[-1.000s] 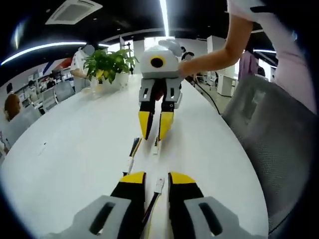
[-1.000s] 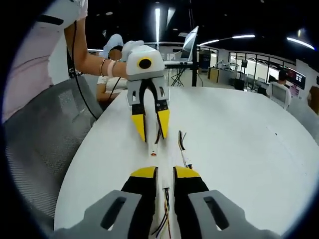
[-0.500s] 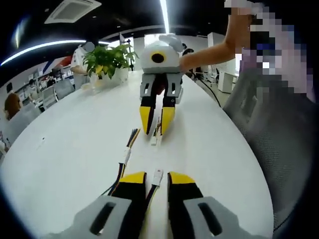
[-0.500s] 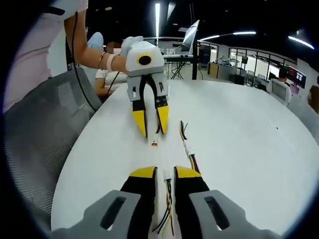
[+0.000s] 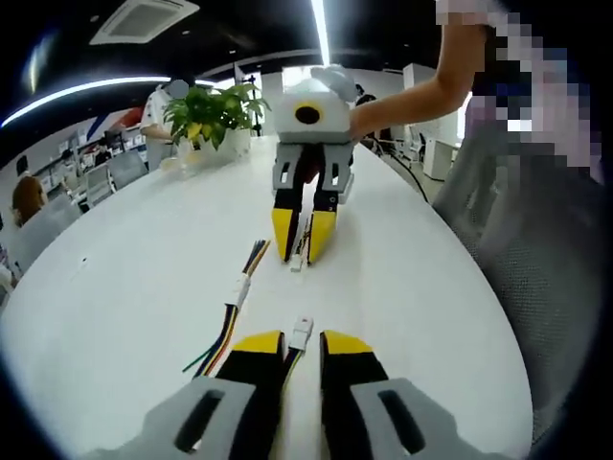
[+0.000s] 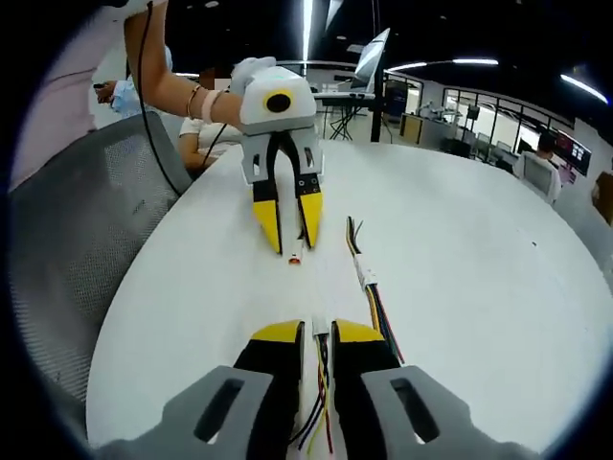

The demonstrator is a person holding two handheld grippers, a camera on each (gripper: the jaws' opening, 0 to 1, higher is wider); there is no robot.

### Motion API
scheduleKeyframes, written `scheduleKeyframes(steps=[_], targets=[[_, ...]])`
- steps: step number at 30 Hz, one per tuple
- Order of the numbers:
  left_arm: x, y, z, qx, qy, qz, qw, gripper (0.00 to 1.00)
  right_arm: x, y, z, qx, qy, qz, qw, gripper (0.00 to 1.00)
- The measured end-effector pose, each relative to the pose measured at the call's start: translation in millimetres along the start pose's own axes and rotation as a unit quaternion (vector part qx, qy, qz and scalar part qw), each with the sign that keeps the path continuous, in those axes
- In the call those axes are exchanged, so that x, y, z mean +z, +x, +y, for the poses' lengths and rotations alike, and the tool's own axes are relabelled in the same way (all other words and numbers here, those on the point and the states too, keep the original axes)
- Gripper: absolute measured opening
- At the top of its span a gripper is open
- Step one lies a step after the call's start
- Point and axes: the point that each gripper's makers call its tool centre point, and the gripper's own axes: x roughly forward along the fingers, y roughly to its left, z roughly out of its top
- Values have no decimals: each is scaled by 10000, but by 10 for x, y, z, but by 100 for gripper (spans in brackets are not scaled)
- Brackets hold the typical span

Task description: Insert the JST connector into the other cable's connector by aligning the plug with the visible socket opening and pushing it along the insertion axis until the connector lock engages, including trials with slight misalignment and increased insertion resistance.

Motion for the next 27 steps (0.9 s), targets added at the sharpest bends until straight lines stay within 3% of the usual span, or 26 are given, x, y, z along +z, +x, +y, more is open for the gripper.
scheduleKeyframes(steps=[3,10,16,27], targets=[[2,4,0,-10,-79,-129,9999,3,1,-2,-13,-43,27,-45,10000,8],[15,5,-5,36,-311,-308,9990,2,9,-15,-3,-80,127,-135,9998,7],[20,19,-2,-7,-283,-327,9991,0,16,-24,-4,-109,328,-223,9992,4],[24,13,-81,-208,-280,-239,9991,0,79,-22,115,0,245,-196,9995,4]])
